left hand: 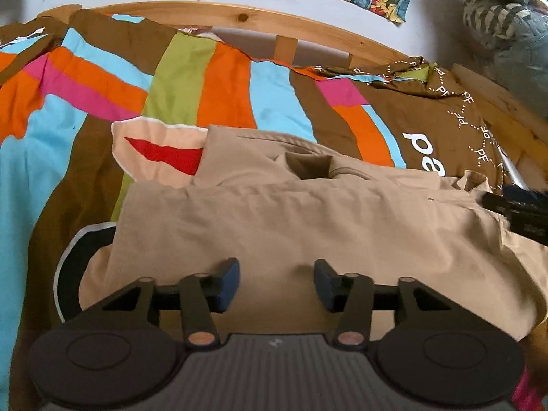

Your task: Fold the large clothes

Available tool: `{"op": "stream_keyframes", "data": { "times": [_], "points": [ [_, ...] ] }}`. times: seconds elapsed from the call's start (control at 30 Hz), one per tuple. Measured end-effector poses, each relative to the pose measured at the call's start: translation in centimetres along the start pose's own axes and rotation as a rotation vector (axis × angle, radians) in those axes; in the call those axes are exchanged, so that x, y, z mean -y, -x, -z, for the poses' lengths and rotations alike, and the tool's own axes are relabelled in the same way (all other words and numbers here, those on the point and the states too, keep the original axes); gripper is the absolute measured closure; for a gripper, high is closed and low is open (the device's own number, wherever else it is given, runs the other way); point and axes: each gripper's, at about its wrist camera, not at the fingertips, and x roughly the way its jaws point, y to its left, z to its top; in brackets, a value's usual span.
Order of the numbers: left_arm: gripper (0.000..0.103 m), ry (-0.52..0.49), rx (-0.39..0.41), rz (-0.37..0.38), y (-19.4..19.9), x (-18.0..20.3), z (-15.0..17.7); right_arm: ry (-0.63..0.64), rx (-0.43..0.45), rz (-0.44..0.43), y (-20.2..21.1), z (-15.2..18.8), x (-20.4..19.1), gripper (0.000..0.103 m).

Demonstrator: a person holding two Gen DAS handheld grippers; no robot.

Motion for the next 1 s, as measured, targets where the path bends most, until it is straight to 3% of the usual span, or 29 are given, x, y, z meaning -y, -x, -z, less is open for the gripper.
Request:
{"op": "stream_keyframes", "data": {
  "times": [0.17, 0.3, 0.43, 0.5, 0.6, 0.67, 0.7, 0.8, 0.9, 1.0],
  "points": [
    [0.045, -0.059, 0.006, -0.028, -0.4, 0.2, 0.2, 0.214, -0.009, -0.124, -3.4, -1.8, -6.9, 0.042],
    [0.044, -0.066, 0.002, -0.022, -0.7, 0.2, 0.2, 0.271, -0.108, -0.093, -6.5, 0.1, -9.5, 0.044],
    [0.041, -0.092, -0.002, -0.016, -0.9, 0.3, 0.2, 0.286, -0.045, -0.058, -7.1, 2.4, -10.3, 0.044],
    [0.033, -0.084, -0.003, -0.006, -0.6, 0.2, 0.1, 0.301, -0.037, -0.044, -7.0, 2.5, -10.6, 0.044],
    [0.016, -0.053, 0.030, 0.050, 0.3, 0.1, 0.1, 0.257, -0.040, -0.066, -6.3, 2.1, -9.7, 0.043],
    [0.015, -0.054, 0.060, 0.097, 1.1, 0.5, 0.2, 0.179, -0.029, -0.076, -4.6, 1.4, -8.7, 0.038],
    [0.014, -0.067, 0.068, 0.107, 1.4, 0.9, 0.3, 0.150, -0.010, -0.081, -3.1, 1.3, -8.2, 0.031],
    [0.010, -0.133, 0.086, 0.124, 1.8, 2.6, 0.9, 0.164, 0.026, -0.044, 0.9, 2.2, -7.5, 0.022],
    [0.009, -0.224, 0.043, 0.090, 0.6, 4.2, 2.3, 0.153, -0.021, -0.042, 2.5, 4.3, -6.6, 0.022],
    [0.007, -0.251, 0.057, 0.078, -0.3, 4.2, 3.5, -0.055, -0.121, -0.092, 1.4, 5.5, -4.7, 0.021]
  ]
}}
